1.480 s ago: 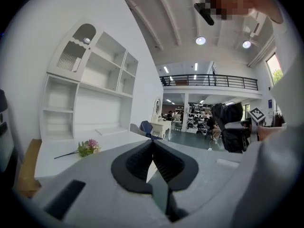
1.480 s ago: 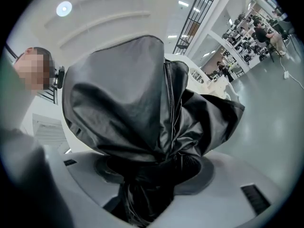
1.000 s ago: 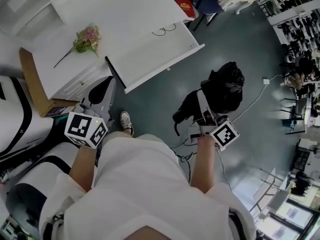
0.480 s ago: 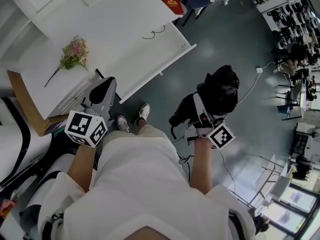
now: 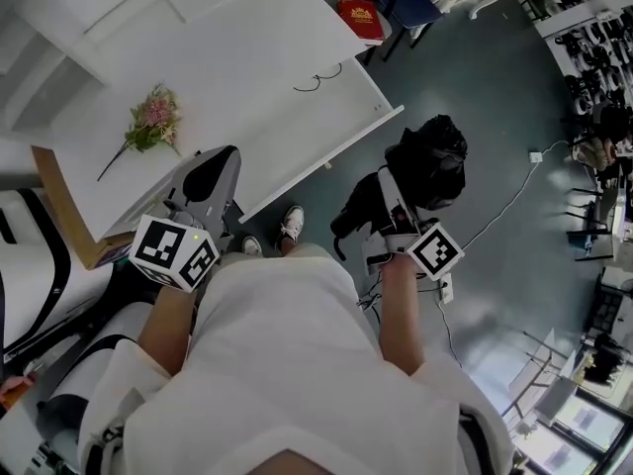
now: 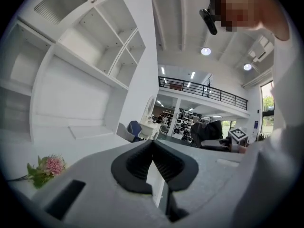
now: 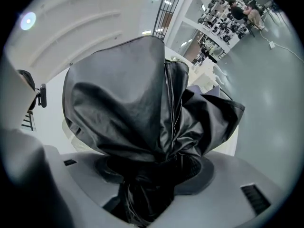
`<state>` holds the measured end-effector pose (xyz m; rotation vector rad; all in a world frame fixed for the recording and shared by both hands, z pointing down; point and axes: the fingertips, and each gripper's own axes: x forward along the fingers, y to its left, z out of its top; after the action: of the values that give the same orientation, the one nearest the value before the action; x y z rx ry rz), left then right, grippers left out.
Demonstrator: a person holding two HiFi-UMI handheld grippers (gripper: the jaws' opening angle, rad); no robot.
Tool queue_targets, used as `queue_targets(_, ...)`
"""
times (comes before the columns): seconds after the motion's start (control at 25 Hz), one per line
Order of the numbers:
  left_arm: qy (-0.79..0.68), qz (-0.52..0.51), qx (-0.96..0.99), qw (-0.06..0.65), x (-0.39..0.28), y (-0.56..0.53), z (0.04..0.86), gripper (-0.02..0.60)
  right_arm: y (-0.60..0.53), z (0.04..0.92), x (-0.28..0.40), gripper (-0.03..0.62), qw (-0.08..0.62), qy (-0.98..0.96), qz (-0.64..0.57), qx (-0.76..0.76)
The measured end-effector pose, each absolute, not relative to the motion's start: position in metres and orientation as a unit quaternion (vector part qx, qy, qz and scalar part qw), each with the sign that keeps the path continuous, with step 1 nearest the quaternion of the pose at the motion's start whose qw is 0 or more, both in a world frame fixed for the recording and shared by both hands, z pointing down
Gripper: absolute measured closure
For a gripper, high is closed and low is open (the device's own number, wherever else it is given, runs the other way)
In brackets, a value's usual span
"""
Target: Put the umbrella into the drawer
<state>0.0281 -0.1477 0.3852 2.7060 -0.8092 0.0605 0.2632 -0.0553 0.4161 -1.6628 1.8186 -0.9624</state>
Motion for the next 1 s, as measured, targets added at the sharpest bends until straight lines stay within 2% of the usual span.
queue_targets(0.4,-0.347,0.077,0.918,0.174,0.041,-0.162,0.413,0.568,-0.129,0.474,0.269,0.342,0.236,0.684,-0.424,-0.544)
queue_targets(1.0,-0.393,0.128,0.89,0.194,0.055,-0.169,0.443,0.568,-0.186,0.588,0.268,0.342,0.229,0.601,-0.555,-0.529)
